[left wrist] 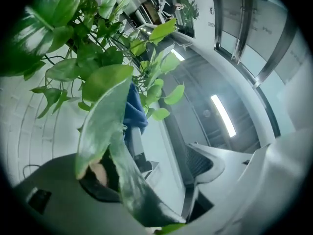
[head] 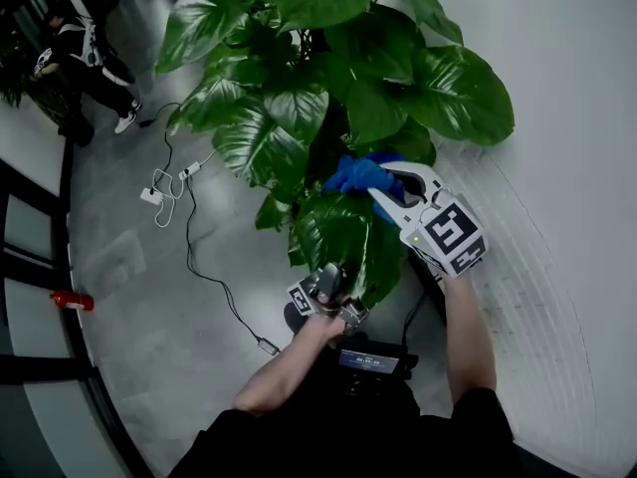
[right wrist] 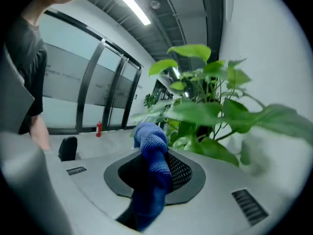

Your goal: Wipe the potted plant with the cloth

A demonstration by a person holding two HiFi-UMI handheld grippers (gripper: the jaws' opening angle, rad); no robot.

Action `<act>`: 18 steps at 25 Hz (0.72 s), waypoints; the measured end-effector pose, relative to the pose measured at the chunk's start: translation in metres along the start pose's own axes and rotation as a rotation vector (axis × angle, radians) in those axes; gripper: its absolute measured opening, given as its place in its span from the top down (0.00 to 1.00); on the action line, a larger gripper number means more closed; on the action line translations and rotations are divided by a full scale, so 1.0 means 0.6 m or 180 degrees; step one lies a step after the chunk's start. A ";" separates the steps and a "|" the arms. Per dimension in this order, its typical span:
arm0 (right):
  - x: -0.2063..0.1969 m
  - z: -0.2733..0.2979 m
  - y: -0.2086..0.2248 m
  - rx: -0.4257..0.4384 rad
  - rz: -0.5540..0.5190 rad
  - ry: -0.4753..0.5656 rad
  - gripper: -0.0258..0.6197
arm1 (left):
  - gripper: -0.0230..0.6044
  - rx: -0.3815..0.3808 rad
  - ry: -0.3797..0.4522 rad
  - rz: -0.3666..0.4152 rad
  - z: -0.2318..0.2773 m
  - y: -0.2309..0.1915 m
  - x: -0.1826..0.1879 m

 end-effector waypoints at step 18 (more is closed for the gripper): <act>-0.124 -0.228 -0.085 0.0030 0.1534 0.0257 0.82 | 0.32 0.0166 0.0119 0.0062 -0.005 0.026 0.004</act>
Point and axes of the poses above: the fingertips, and each gripper's own axes: z forward along the fingers, y to its right, x out of its top, the point moved 10 cm from there along -z, backward along the fingers, and after that the axes turned 9 degrees about -x, right-handed, at the moved point
